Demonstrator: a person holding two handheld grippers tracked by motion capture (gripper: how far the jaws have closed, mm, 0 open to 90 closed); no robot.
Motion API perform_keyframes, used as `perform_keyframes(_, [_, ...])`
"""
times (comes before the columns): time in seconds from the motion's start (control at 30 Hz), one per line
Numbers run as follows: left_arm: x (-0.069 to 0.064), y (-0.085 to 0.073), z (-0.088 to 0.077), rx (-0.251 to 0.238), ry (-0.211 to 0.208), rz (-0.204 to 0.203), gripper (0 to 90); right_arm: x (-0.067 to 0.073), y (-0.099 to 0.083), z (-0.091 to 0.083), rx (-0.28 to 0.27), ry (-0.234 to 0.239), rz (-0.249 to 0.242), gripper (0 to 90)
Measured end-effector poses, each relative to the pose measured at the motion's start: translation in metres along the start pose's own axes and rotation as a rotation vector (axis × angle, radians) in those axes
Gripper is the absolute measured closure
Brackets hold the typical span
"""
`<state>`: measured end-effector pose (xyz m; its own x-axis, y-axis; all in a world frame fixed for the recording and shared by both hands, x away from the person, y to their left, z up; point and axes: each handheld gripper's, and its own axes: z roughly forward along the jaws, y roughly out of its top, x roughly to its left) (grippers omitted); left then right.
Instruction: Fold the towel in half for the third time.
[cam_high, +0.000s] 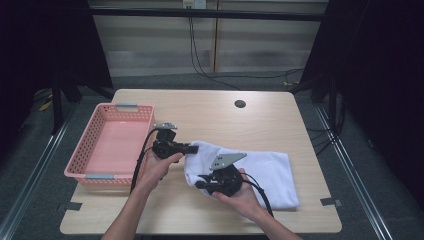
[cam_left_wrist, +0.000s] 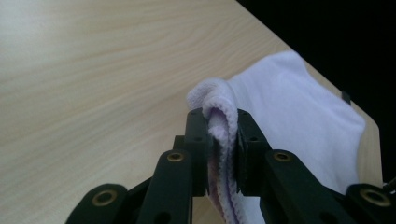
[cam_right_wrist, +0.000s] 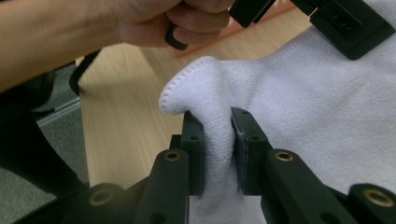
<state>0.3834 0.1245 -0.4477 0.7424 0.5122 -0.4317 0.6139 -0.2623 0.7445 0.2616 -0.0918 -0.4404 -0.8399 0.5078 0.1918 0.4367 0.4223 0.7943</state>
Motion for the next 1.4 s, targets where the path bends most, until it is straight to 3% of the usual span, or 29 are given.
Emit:
perform_keyframes(0.2, [-0.008,0.022,-0.028,-0.027,0.021,0.025,78.4,0.007,0.026,-0.004,-0.052,0.014,-0.026,76.8])
perform_keyframes(0.33, [-0.019,0.033,-0.055,-0.031,0.046,0.031,78.4,0.018,0.045,-0.007,-0.093,0.049,-0.054,77.1])
perform_keyframes(0.43, [-0.026,0.033,-0.058,-0.023,0.074,0.054,78.4,0.027,0.049,-0.007,-0.13,0.07,-0.052,77.1])
perform_keyframes(0.63, [-0.026,0.022,-0.026,0.011,0.059,0.053,78.1,0.024,0.024,-0.005,-0.143,0.037,-0.021,77.1])
perform_keyframes(0.77, [-0.033,0.03,-0.007,0.011,0.03,0.051,77.6,0.016,0.006,-0.025,-0.171,-0.009,-0.005,77.0])
perform_keyframes(1.17, [-0.076,0.061,0.073,0.066,-0.027,0.123,76.3,-0.007,-0.034,-0.09,-0.216,-0.143,0.074,76.0])
perform_keyframes(1.33, [-0.082,0.057,0.108,0.11,-0.052,0.111,75.7,-0.021,-0.063,-0.106,-0.203,-0.192,0.155,75.6])
perform_keyframes(1.4, [-0.086,0.051,0.126,0.134,-0.066,0.113,75.6,-0.024,-0.076,-0.109,-0.188,-0.189,0.19,75.2])
